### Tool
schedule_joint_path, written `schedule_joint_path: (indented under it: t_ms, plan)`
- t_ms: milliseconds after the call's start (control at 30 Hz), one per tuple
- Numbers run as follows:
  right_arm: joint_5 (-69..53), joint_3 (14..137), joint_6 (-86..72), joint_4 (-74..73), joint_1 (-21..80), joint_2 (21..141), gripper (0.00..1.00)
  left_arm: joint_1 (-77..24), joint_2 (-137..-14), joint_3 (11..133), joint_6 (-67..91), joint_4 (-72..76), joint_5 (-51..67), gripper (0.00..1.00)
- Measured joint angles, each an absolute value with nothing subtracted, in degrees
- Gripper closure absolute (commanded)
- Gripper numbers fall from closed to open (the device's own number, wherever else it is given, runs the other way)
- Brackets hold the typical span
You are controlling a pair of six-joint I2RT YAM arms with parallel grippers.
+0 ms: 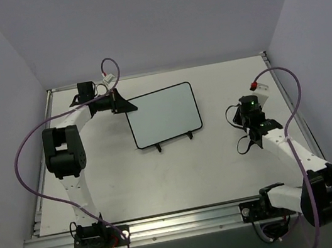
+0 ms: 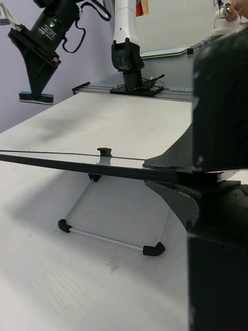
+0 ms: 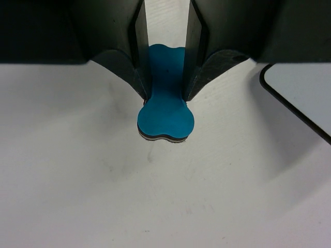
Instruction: Erase the whiteboard
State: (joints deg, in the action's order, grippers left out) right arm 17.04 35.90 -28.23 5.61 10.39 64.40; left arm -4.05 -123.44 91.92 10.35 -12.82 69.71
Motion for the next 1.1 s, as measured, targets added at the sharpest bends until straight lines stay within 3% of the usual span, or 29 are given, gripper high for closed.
schedule_joint_path:
  t_ms: [200, 700, 1100]
  plan:
    - [15.5, 41.6, -24.1, 4.0, 8.1, 71.3, 1.0, -4.1, -124.4, 94.3, 9.8, -15.3, 69.7, 0.98]
    - [14.0, 41.6, -20.9, 1.9, 7.4, 71.7, 1.0, -4.3, -132.4, 107.8, 4.6, -29.3, 72.9, 0.98]
    - [12.3, 41.4, -20.5, 2.0, 7.4, 70.9, 1.0, -3.8, -125.1, 95.8, 3.9, -19.2, 72.2, 0.98]
